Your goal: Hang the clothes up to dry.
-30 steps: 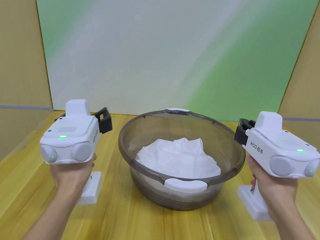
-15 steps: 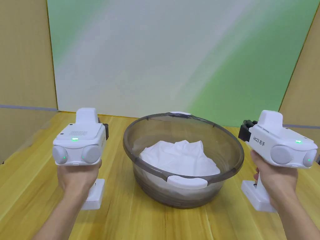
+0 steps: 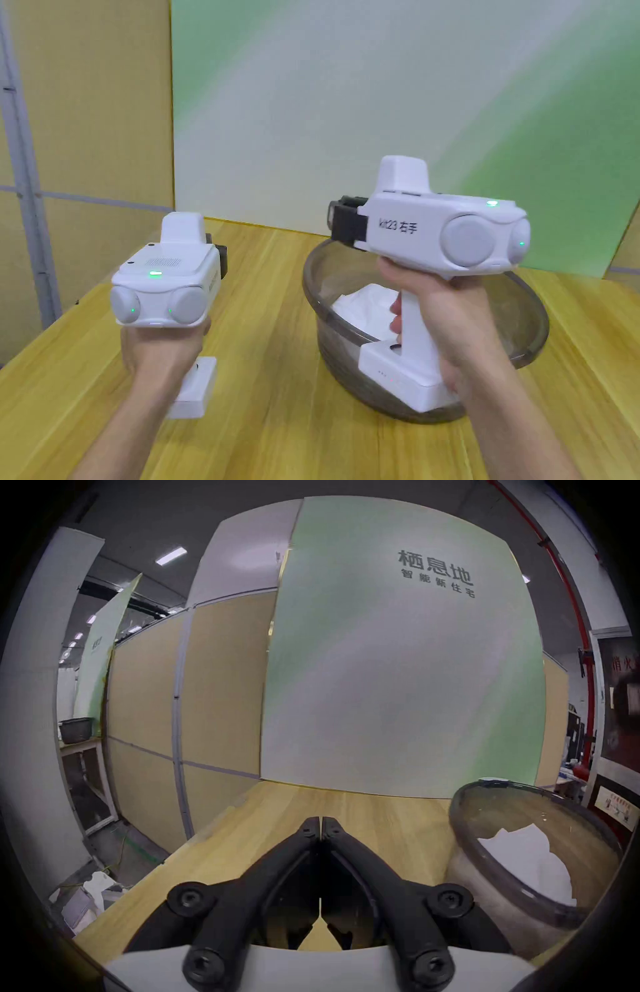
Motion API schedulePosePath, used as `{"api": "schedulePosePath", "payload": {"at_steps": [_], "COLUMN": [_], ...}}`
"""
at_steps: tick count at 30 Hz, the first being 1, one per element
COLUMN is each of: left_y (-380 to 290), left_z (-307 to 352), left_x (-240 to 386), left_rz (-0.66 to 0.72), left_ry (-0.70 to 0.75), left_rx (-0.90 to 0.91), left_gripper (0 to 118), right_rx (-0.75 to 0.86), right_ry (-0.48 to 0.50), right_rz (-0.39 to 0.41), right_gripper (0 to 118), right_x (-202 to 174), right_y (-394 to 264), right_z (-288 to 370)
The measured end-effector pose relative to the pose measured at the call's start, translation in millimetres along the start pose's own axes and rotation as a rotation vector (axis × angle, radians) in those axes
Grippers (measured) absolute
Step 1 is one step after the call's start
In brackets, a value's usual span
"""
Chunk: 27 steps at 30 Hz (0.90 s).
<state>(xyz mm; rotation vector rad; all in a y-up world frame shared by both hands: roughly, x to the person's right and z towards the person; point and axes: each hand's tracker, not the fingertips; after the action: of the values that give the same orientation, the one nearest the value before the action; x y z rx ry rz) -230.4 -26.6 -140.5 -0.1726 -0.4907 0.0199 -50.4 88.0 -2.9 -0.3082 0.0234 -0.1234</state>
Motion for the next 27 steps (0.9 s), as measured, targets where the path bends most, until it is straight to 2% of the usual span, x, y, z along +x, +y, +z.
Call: {"api": "schedulePosePath", "payload": {"at_steps": [3,4,6,8,9,11,12,14,15,17,18,19,21,23,25,27], "left_y": [-5,-7,-9,-11,-15,-19,-20,-22,-24,-25,-25,-25,-25,-23,-22,-23], "left_z": [5,6,8,12,14,13,12,12,14,16,17,17,13,11,8,3], "left_x": [-21,-27,-35,-41,-41,-41,-42,-42,-42,-39,-37,-34,-26,-14,4,28], "left_rz": [-0.002,-0.013,0.001,0.020,0.008,-0.010,-0.003,0.012,0.014,0.004,-0.001,-0.007,-0.007,-0.005,-0.005,-0.032], "left_ry": [0.008,0.034,0.070,0.050,0.051,0.064,0.057,0.041,0.042,0.041,0.041,0.031,0.013,-0.003,-0.042,-0.053], "left_rx": [-0.011,-0.018,-0.042,-0.042,-0.034,-0.044,-0.057,-0.069,-0.065,-0.060,-0.062,-0.058,-0.059,-0.064,-0.066,-0.073], "left_gripper": [0,0,0,0,0,0,0,0,0,0,0,0,0,0,0,0], "right_rx": [-0.072,-0.107,-0.208,-0.285,-0.304,-0.298,-0.300,-0.309,-0.310,-0.314,-0.310,-0.297,-0.296,-0.253,-0.266,-0.254], "right_ry": [0.012,0.056,0.051,0.076,0.026,-0.071,-0.129,-0.137,-0.186,-0.253,-0.253,-0.235,-0.252,-0.232,-0.272,-0.296], "right_rz": [-0.022,0.004,0.055,0.056,0.039,0.128,0.142,0.099,0.080,0.110,0.090,0.114,0.103,0.021,0.052,0.027], "right_gripper": [7,7,7,7,7,7,7,7,7,7,7,7,7,7,7,7], "right_x": [-36,-43,-52,-50,-51,-49,-45,-30,-26,-18,-11,-12,-1,16,32,57], "right_y": [-31,-41,-56,-68,-73,-82,-86,-90,-91,-91,-91,-92,-92,-94,-97,-99], "right_z": [-55,-72,-103,-130,-141,-158,-168,-182,-184,-183,-178,-175,-169,-156,-144,-126]}}
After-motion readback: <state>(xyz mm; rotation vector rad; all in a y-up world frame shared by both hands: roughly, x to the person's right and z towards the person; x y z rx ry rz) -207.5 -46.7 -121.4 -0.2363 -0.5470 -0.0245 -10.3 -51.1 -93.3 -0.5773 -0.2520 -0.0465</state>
